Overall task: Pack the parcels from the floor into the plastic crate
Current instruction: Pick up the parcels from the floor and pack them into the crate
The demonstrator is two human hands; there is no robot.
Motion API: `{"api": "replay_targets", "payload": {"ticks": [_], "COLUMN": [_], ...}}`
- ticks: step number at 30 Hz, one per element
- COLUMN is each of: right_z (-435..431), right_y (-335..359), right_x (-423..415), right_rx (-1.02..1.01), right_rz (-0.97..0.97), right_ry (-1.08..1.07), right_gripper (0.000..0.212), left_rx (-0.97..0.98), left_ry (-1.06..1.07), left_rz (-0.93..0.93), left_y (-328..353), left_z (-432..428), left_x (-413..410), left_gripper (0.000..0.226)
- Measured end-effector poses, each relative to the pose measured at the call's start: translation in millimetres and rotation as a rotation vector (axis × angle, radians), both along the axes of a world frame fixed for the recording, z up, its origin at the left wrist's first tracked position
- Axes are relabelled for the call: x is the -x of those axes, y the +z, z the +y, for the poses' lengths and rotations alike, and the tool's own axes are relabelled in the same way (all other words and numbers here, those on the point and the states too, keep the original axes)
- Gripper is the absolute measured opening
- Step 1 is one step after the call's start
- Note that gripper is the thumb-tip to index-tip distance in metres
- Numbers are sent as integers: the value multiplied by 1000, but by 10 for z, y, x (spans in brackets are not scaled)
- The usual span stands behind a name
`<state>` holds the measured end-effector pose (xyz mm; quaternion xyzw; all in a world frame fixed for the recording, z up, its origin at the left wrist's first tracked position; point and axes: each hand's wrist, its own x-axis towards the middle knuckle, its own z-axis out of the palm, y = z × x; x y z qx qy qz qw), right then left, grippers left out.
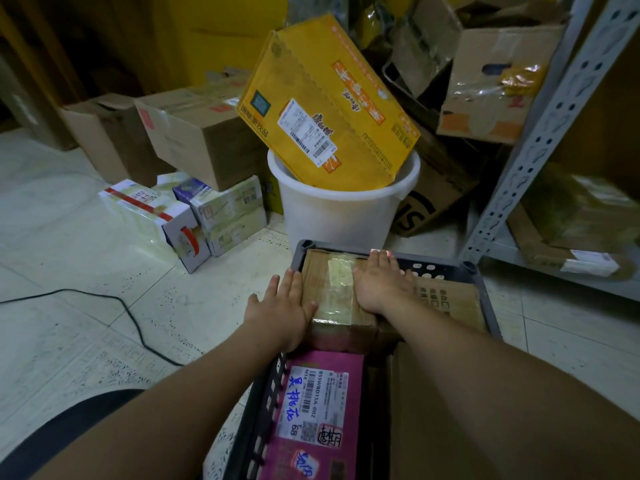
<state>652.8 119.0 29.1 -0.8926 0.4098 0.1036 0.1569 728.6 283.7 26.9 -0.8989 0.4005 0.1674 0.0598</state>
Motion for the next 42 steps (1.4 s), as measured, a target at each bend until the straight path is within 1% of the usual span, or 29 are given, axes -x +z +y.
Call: {"api": "replay_targets", "payload": {"ticks": [5, 9, 19, 21, 25, 32, 35, 40, 42], "right_z": [13, 64, 34, 25, 36, -74, -63, -74, -48], "right_y": [-26, -86, -131, -144, -148, 27, 15, -80, -103], "right_x": [20, 12, 14, -4, -6, -20, -68, -106, -98], "right_rx": [31, 98, 103, 97, 101, 96, 53, 91, 97], "right_rz": [5, 40, 14, 13, 18, 30, 8, 24, 34], "right_ry": [21, 36, 36, 30, 42, 139, 162, 165, 164], "right_gripper": [64, 62, 63, 63, 63, 62, 66, 68, 67], "left_rx": [-49, -106, -161, -136, -36, -10, -28, -108, -115], "left_ry": [-32, -40, -82, -98, -52, -43, -75, -114, -118], "left_rz": [-58, -104, -140, -129, -44, -58, -102, -161, -156], "left_y": [-22, -8, 98, 131, 54, -16, -29, -66, -74], "left_z": [31, -24, -84, -170, -269, -228, -218, -291, -294], "left_x": [-5, 10, -34, -130, -208, -194, -180, -190, -181], "left_gripper": [67, 67, 71, 75, 78, 78, 78, 77, 77]}}
